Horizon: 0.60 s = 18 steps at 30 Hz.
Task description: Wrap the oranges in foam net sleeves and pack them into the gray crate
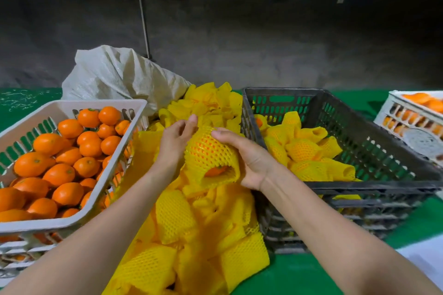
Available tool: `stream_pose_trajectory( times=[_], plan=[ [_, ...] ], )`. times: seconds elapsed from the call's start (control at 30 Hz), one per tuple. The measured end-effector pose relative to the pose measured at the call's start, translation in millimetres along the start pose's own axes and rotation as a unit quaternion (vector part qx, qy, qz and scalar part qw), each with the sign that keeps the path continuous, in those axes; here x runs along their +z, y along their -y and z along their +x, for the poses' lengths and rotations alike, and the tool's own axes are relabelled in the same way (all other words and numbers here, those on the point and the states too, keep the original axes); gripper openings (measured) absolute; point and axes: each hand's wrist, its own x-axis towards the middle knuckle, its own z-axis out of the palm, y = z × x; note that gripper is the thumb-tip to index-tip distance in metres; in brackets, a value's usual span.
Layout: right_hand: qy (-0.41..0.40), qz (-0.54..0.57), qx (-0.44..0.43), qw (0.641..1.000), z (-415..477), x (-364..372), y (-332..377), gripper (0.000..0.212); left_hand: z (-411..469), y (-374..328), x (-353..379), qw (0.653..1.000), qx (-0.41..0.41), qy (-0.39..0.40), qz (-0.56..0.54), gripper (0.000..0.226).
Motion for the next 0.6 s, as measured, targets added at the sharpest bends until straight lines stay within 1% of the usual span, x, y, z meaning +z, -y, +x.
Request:
stream_pose_trajectory(
  times=[0.1, 0.17, 0.27, 0.33, 0.37, 0.4, 0.43, 0.47, 0.53, 0.6],
  plan=[
    [-0.025, -0.038, -0.022, 0.999, -14.7, -28.5, 22.3, 0.047, -2.3, -2.1, 33.9, 0.999, 0.021, -0.023, -0.011, 0.032],
    [-0.051, -0.046, -0.029, 0.997, -26.5, -53.5, 39.8, 0.044, -6.9, -2.2, 59.0, 0.999, 0.029, -0.02, -0.012, 0.026],
    [-0.119, -0.047, -0.072, 0.989, -38.8, -94.6, 70.3, 0.034, -12.9, -2.0, 97.9, 0.996, 0.075, 0.026, 0.045, 0.016],
    [-0.199, -0.076, -0.115, 0.97, -38.4, -126.5, 89.6, 0.027, -13.3, -3.8, 121.8, 0.985, 0.112, 0.091, 0.095, 0.015],
    [-0.254, -0.131, -0.129, 0.95, -35.5, -143.2, 97.8, 0.023, -13.1, -4.7, 132.9, 0.974, 0.127, 0.131, 0.131, 0.014],
    [-0.31, -0.212, -0.126, 0.918, -31.4, -159.2, 104.3, 0.024, -12.4, -4.4, 142.9, 0.961, 0.136, 0.165, 0.173, 0.013],
    [-0.355, -0.292, -0.108, 0.882, -26.3, -173.6, 107.5, 0.034, -11.8, -3.3, 151.7, 0.948, 0.141, 0.185, 0.218, 0.013],
    [-0.38, -0.362, -0.085, 0.847, -20.0, -186.6, 108.2, 0.049, -11.5, -1.1, 158.0, 0.934, 0.146, 0.192, 0.261, 0.016],
    [-0.38, -0.462, -0.045, 0.8, -5.8, -203.2, 104.1, 0.076, -12.0, 3.7, 164.9, 0.917, 0.158, 0.182, 0.318, 0.021],
    [-0.35, -0.53, -0.015, 0.772, 10.4, -211.8, 95.8, 0.087, -12.4, 7.9, 165.1, 0.918, 0.162, 0.164, 0.322, 0.022]
  ],
)
